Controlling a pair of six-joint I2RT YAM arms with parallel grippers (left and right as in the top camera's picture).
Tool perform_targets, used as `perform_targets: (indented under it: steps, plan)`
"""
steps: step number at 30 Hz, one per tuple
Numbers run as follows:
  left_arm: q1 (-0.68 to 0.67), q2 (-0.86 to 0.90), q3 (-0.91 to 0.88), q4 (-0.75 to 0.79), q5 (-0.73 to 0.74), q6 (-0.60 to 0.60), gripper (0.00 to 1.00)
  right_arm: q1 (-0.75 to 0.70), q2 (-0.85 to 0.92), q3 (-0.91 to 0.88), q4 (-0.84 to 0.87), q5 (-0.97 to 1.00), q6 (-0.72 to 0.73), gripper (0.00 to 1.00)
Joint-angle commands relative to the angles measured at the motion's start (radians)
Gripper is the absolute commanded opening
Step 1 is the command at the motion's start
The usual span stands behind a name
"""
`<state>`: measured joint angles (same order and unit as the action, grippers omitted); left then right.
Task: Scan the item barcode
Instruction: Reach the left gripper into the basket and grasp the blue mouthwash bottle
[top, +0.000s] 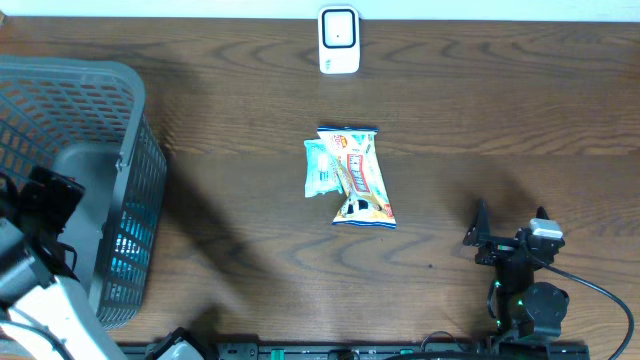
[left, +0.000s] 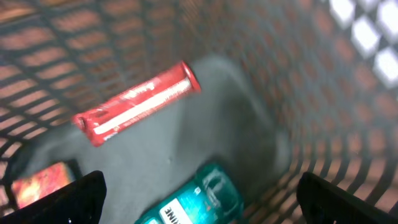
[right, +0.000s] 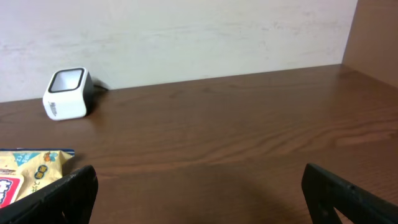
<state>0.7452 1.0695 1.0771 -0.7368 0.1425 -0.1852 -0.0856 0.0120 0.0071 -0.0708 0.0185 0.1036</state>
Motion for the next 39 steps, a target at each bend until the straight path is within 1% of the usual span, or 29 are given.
perform_targets:
  steps: [1, 6, 12, 15, 17, 27, 28, 29, 32, 35, 39]
  plan:
    - [0.004, 0.089, 0.011, -0.026, 0.131, 0.327, 0.98, 0.007, -0.005, -0.002, -0.004, 0.005, 0.012, 0.99]
    - [0.004, 0.217, 0.009, -0.118, 0.134, 0.489, 0.99, 0.007, -0.005, -0.002, -0.004, 0.005, 0.012, 0.99]
    - [0.004, 0.366, 0.006, -0.197, 0.134, 0.583, 1.00, 0.007, -0.005, -0.002, -0.004, 0.005, 0.012, 0.99]
    - [0.004, 0.429, 0.006, -0.206, 0.134, 0.584, 0.96, 0.007, -0.005, -0.002, -0.004, 0.005, 0.012, 0.99]
    - [0.004, 0.464, 0.006, -0.209, 0.134, 0.584, 0.96, 0.007, -0.005, -0.002, -0.004, 0.005, 0.012, 0.99]
    - [-0.005, 0.604, 0.004, -0.215, 0.134, 0.576, 0.96, 0.007, -0.005, -0.002, -0.004, 0.005, 0.012, 0.99]
    - [-0.006, 0.615, 0.004, -0.212, 0.134, 0.576, 1.00, 0.007, -0.005, -0.002, -0.004, 0.005, 0.012, 0.99]
    - [-0.007, 0.629, 0.004, -0.211, 0.134, 0.576, 0.98, 0.007, -0.005, -0.002, -0.004, 0.005, 0.012, 0.99]
    - [-0.007, 0.666, -0.002, -0.197, 0.128, 0.574, 0.98, 0.007, -0.005, -0.002, -0.004, 0.005, 0.012, 0.99]
    - [-0.007, 0.692, -0.007, -0.179, 0.055, 0.545, 0.98, 0.007, -0.005, -0.002, -0.004, 0.005, 0.012, 0.99]
    - [-0.006, 0.698, -0.007, -0.168, -0.146, 0.422, 0.98, 0.007, -0.005, -0.002, -0.004, 0.005, 0.012, 0.99]
